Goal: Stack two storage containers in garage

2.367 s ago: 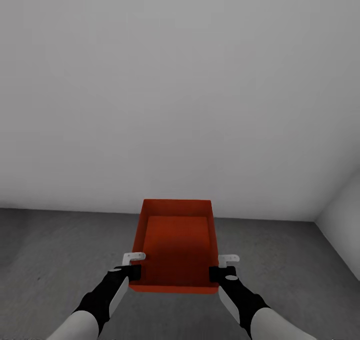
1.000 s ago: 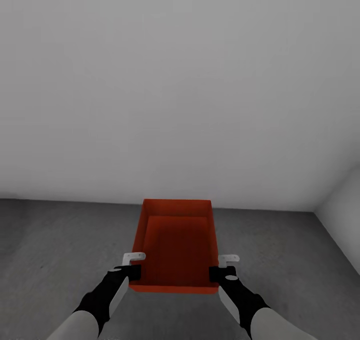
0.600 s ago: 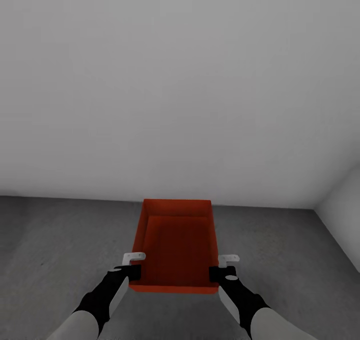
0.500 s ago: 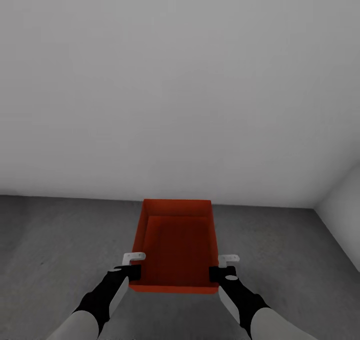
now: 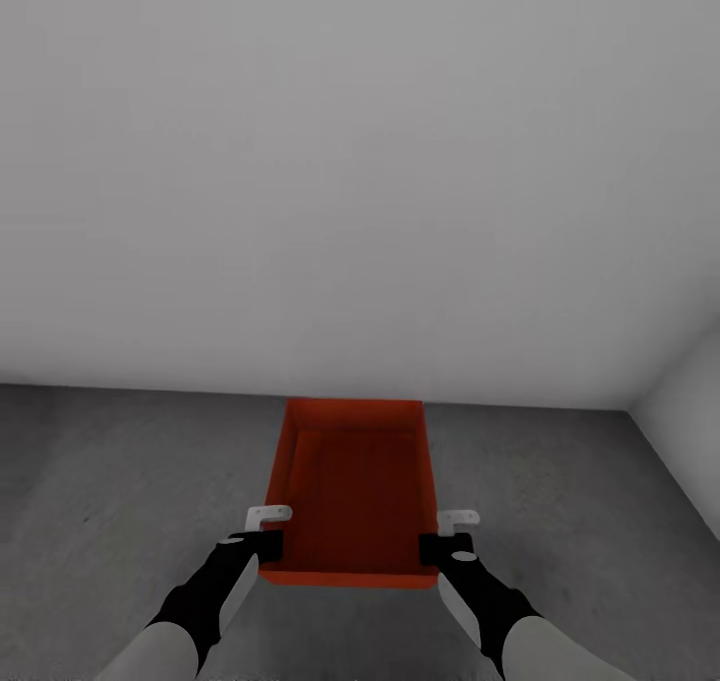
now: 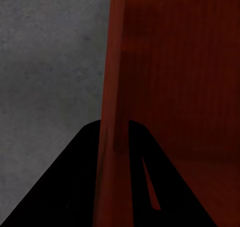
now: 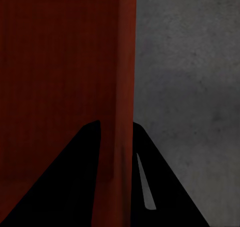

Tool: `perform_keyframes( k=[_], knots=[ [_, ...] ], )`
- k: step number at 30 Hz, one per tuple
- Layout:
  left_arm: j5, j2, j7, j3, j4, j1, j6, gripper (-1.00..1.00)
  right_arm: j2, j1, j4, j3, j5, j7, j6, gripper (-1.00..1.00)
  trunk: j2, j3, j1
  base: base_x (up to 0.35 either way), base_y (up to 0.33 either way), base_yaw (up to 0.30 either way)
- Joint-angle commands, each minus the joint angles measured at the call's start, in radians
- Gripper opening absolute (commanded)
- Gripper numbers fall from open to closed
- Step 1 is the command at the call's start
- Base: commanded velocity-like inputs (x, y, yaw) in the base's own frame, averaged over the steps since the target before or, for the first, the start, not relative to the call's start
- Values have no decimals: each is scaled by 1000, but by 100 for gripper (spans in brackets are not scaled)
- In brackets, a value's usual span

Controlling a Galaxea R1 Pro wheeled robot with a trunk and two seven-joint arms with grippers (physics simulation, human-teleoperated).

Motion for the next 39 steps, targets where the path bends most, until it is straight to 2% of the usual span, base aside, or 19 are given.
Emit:
perform_keyframes(
  k=[1, 39],
  knots=[
    [-7, 3, 16, 43, -1, 0, 8, -100, -4, -1, -5, -45, 13, -84, -34, -100, -2, -3, 0, 0, 0, 0],
    [-10, 2, 19, 43, -7, 0, 7, -100, -4, -1, -5, -45, 13, -84, -40, -100, -2, -65, 0, 0, 0, 0]
  ],
)
